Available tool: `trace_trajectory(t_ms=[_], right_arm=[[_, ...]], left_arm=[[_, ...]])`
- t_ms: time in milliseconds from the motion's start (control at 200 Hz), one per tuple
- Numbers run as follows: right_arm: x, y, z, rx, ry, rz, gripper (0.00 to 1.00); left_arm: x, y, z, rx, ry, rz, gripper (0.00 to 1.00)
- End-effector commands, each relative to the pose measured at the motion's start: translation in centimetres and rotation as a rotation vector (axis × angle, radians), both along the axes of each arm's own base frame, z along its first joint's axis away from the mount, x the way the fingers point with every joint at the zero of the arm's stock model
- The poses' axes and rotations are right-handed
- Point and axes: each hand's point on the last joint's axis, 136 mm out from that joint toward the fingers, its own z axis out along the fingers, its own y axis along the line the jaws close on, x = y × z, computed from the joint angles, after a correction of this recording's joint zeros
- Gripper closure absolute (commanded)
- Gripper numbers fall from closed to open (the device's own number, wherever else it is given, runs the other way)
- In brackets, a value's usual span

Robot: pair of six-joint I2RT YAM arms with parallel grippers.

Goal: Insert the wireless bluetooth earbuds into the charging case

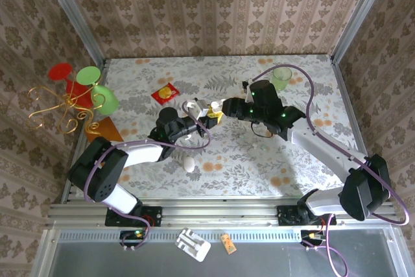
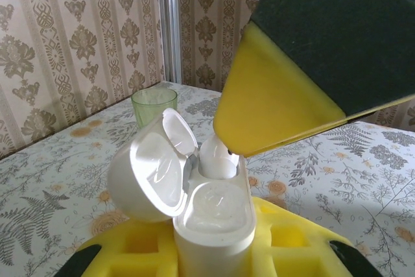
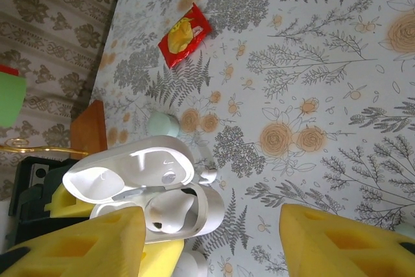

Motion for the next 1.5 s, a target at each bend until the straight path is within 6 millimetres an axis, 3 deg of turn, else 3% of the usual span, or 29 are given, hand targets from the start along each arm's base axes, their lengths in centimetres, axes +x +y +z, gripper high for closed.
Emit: trace_trajectory(t_ms=[0,95,260,420,580,890,1180,1340,1495], right_arm=[[-0.4,0.2,2.0,0.053,-0.078,0.022,0.41],[-1.0,-0.7,3.8,0.068,-0.17,0.005,0.3],[-1.7,-3.2,4.1,0.062,-0.255,-0.08,0.0],[-1.9,-3.3,2.5,0.1,-0.251,-0.09,0.0],[-1.5,-1.2,-0.7,0.095,-0.113,-0.022,0.0],[-0.1,5.2,-8.0,0.043,0.148,0.074,0.07],[0.3,11.1,-14.6,-0.111,0.376,0.107,0.26],[0.6,13.9,-16.8,-0.122,0.44,0.136,0.39],[0.9,15.2,-18.5,-0.139,0.496,0.156,0.44]], left_arm=[[0.3,1.0,2.3,-0.047,-0.073,0.024,1.0],[1.0,1.8,2.1,-0.021,-0.072,0.068,1.0],[1.6,3.2,3.0,0.038,-0.128,0.148,1.0],[1.6,4.9,5.0,0.023,-0.167,0.2,1.0],[1.1,6.5,7.2,0.054,-0.222,0.244,1.0],[-1.0,7.9,11.3,-0.004,-0.297,0.248,1.0],[-1.7,8.1,11.9,-0.011,-0.312,0.243,1.0],[-1.9,8.1,11.9,-0.014,-0.317,0.24,1.0],[-1.8,8.0,11.5,-0.005,-0.315,0.244,1.0]])
